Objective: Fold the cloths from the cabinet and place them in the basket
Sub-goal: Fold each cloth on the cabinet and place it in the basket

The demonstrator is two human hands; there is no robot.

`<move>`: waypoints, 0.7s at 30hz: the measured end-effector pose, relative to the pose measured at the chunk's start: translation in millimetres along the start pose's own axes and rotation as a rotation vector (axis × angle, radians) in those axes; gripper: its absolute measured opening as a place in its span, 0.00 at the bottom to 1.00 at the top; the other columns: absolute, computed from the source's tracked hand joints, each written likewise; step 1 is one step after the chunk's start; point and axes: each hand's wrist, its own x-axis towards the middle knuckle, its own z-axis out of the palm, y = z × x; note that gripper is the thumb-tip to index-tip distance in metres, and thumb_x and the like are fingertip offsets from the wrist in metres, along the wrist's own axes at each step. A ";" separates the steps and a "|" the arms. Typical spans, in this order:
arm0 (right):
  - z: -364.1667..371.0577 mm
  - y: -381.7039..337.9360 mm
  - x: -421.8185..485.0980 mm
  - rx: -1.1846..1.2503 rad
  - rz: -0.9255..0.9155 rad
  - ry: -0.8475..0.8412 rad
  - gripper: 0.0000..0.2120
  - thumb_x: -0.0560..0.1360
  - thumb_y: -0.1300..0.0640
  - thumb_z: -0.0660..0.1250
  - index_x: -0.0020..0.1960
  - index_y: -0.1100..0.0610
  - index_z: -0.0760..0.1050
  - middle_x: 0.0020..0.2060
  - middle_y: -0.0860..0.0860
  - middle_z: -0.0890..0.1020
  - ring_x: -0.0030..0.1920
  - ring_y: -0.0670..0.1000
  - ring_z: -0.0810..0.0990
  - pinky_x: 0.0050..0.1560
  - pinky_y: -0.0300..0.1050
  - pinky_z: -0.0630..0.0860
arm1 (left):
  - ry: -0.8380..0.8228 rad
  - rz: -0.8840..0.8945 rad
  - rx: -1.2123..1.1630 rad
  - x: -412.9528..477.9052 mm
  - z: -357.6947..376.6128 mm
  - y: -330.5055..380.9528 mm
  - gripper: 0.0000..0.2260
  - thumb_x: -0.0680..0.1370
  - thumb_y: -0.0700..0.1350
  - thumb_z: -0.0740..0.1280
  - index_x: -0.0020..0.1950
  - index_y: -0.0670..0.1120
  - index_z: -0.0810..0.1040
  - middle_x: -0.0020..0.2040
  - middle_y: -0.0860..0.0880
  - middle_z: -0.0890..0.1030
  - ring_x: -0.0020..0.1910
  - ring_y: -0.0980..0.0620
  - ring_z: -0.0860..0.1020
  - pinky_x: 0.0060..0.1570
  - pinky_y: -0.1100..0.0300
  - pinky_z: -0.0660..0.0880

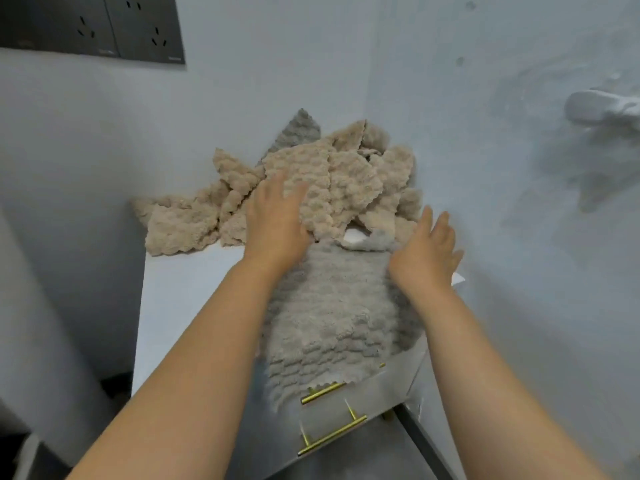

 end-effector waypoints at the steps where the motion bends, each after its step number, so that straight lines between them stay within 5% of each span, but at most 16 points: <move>1: 2.7 1.2 -3.4 -0.045 -0.069 0.006 0.34 0.76 0.64 0.59 0.77 0.55 0.47 0.77 0.56 0.48 0.76 0.58 0.49 0.74 0.61 0.48 | -0.112 0.051 0.032 -3.2 6.6 3.5 0.20 0.78 0.39 0.62 0.70 0.49 0.70 0.73 0.46 0.64 0.72 0.46 0.60 0.70 0.49 0.60; 4: 8.3 2.0 -9.8 -0.023 -0.245 -0.171 0.21 0.80 0.57 0.56 0.73 0.54 0.62 0.71 0.55 0.67 0.71 0.57 0.63 0.73 0.60 0.55 | -0.486 0.030 0.057 -13.8 26.2 11.6 0.15 0.82 0.49 0.57 0.65 0.46 0.74 0.65 0.44 0.75 0.63 0.46 0.71 0.62 0.49 0.71; 7: 19.6 7.0 -14.3 -0.222 -0.280 -0.425 0.23 0.82 0.46 0.48 0.76 0.51 0.57 0.76 0.51 0.58 0.75 0.55 0.55 0.73 0.64 0.50 | -0.748 0.061 0.229 -22.2 45.6 7.0 0.26 0.82 0.58 0.49 0.77 0.49 0.55 0.78 0.45 0.53 0.76 0.44 0.53 0.73 0.45 0.54; 10: 26.6 11.7 -16.1 -0.231 -0.255 -0.378 0.24 0.82 0.44 0.45 0.77 0.49 0.53 0.78 0.48 0.51 0.77 0.53 0.49 0.72 0.66 0.44 | -0.739 0.068 0.205 -26.7 48.3 -0.8 0.27 0.81 0.61 0.45 0.79 0.52 0.46 0.79 0.49 0.44 0.77 0.48 0.44 0.75 0.45 0.45; 13: 21.7 10.1 -19.5 -0.272 -0.224 -0.296 0.23 0.82 0.46 0.48 0.73 0.52 0.62 0.74 0.52 0.62 0.73 0.56 0.59 0.70 0.61 0.55 | -0.753 0.106 0.206 -30.4 44.4 -3.0 0.27 0.81 0.61 0.44 0.78 0.55 0.45 0.79 0.51 0.42 0.77 0.49 0.42 0.74 0.44 0.42; 15: 12.2 6.5 -20.0 -0.237 -0.191 -0.153 0.15 0.80 0.52 0.53 0.57 0.57 0.74 0.60 0.56 0.77 0.58 0.58 0.73 0.60 0.53 0.66 | -0.792 0.153 0.192 -30.7 40.5 -5.9 0.25 0.82 0.60 0.46 0.78 0.57 0.46 0.79 0.52 0.42 0.77 0.50 0.42 0.74 0.43 0.41; 17: 3.3 4.5 -21.9 -0.143 -0.160 -0.051 0.10 0.77 0.57 0.55 0.44 0.57 0.74 0.46 0.55 0.80 0.44 0.57 0.73 0.51 0.49 0.68 | -0.843 0.189 0.124 -29.3 34.9 -9.7 0.24 0.82 0.58 0.50 0.77 0.58 0.49 0.79 0.54 0.43 0.77 0.51 0.42 0.74 0.43 0.40; 21: 3.9 8.1 -21.4 -0.081 -0.308 0.017 0.14 0.77 0.59 0.56 0.53 0.57 0.79 0.48 0.55 0.82 0.50 0.58 0.76 0.54 0.50 0.68 | -0.863 0.134 -0.092 -21.2 23.1 -8.6 0.22 0.81 0.46 0.59 0.75 0.53 0.62 0.78 0.55 0.53 0.77 0.53 0.52 0.75 0.50 0.51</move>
